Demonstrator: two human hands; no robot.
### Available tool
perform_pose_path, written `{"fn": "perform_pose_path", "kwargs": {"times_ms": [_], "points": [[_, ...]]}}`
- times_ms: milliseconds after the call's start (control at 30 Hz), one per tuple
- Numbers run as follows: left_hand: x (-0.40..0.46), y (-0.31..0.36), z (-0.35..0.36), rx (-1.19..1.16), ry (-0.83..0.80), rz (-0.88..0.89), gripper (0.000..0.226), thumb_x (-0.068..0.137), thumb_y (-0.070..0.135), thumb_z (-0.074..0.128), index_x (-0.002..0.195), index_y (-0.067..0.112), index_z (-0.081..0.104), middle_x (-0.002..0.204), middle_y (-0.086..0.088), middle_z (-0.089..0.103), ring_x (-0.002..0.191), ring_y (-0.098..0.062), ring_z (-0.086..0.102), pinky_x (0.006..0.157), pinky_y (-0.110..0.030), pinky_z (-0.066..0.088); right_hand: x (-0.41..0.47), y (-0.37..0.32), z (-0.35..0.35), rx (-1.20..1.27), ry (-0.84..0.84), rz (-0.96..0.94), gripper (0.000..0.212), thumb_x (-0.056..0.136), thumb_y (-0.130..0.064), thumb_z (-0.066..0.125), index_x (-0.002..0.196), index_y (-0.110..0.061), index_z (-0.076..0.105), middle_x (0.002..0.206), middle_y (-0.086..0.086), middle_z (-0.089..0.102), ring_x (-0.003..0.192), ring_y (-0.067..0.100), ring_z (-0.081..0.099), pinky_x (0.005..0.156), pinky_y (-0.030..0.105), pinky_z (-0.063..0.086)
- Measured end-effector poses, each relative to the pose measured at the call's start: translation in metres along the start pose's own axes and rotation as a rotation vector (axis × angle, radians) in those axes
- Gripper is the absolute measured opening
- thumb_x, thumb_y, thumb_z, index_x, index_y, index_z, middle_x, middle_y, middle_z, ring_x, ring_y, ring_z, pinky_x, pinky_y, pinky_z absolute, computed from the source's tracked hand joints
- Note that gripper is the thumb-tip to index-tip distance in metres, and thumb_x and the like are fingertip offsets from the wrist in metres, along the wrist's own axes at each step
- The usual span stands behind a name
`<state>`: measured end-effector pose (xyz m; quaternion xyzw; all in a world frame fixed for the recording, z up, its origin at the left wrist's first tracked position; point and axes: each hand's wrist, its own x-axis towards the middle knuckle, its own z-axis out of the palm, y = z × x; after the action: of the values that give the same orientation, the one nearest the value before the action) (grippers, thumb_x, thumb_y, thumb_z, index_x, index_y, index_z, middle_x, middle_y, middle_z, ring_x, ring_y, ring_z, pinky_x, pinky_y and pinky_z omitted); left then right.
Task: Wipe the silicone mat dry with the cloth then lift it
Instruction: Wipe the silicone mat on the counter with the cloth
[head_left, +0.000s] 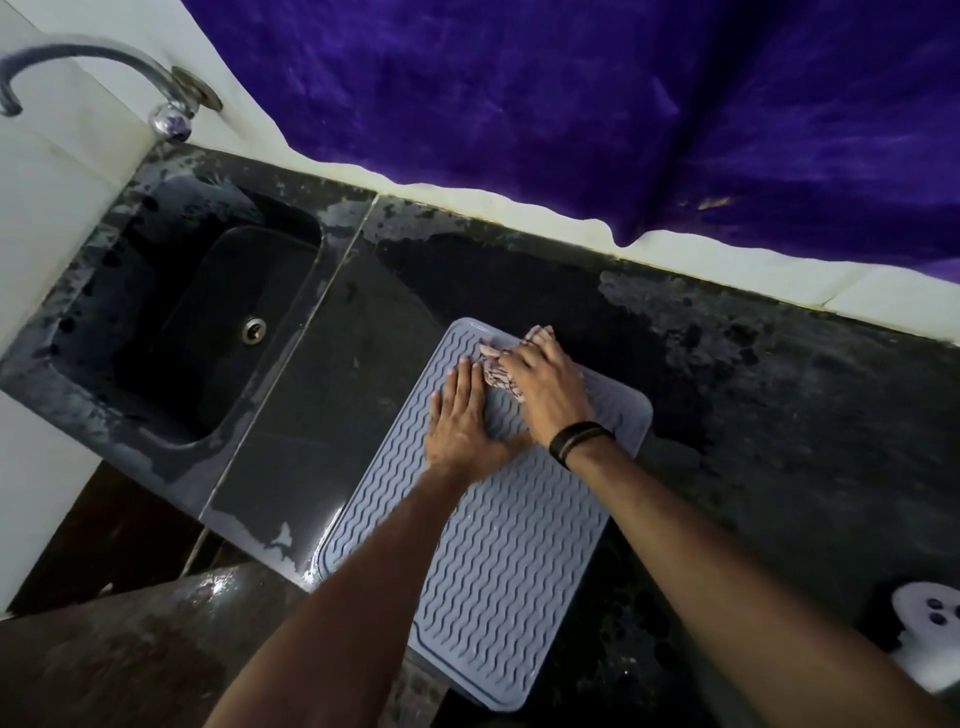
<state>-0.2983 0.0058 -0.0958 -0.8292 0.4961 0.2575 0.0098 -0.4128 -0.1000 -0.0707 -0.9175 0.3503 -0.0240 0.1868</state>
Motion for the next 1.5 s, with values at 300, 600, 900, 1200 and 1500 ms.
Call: {"fn": "perform_pose_path", "kwargs": {"times_ms": [300,600,900,1200,1500], "points": [[0.001,-0.001,0.006,0.007,0.051,-0.003,0.129,0.065,0.097,0.024,0.158,0.020,-0.021,0.165,0.003,-0.029,0.150,-0.012,-0.030,0.123,-0.039,-0.017,-0.012,0.001,-0.008,0.031,0.131,0.112,0.065,0.076,-0.009,0.060,0.139,-0.021,0.052,0.117,0.003,0.063,0.113,0.027,0.047,0.108,0.041,0.038],[0.001,0.002,0.002,-0.004,0.013,-0.034,0.136,0.058,0.098,0.022,0.159,0.018,-0.019,0.167,0.001,-0.025,0.150,-0.013,-0.029,0.124,-0.040,-0.016,0.070,-0.029,0.001,-0.052,0.001,-0.082,0.047,0.091,-0.009,0.048,0.136,-0.020,0.053,0.134,0.005,0.056,0.128,0.029,0.039,0.109,0.038,0.031],[0.001,0.003,-0.010,0.027,-0.067,0.000,0.129,0.074,0.085,0.049,0.159,0.013,-0.017,0.166,-0.002,-0.026,0.153,-0.018,-0.022,0.126,-0.041,-0.008,0.020,-0.025,-0.003,-0.058,0.104,0.121,0.062,0.082,-0.008,0.062,0.140,-0.027,0.050,0.119,0.003,0.064,0.113,0.029,0.047,0.095,0.040,0.043],[0.022,-0.094,-0.070,0.216,-0.278,0.297,0.131,0.077,0.054,0.078,0.159,0.021,-0.018,0.167,0.005,-0.022,0.155,-0.020,-0.014,0.125,-0.051,-0.003,0.001,-0.043,0.024,-0.038,0.118,0.229,0.072,0.085,0.002,0.058,0.149,-0.024,0.037,0.145,0.004,0.045,0.144,0.036,0.022,0.119,0.052,0.022],[0.025,-0.101,-0.066,0.207,-0.304,0.299,0.133,0.075,0.057,0.079,0.158,0.024,-0.020,0.166,0.009,-0.026,0.154,-0.017,-0.017,0.120,-0.062,-0.005,-0.045,-0.088,0.046,0.018,0.018,0.289,0.077,0.086,-0.008,0.055,0.152,-0.029,0.024,0.155,-0.002,0.030,0.148,0.036,0.010,0.118,0.061,0.017]]}}
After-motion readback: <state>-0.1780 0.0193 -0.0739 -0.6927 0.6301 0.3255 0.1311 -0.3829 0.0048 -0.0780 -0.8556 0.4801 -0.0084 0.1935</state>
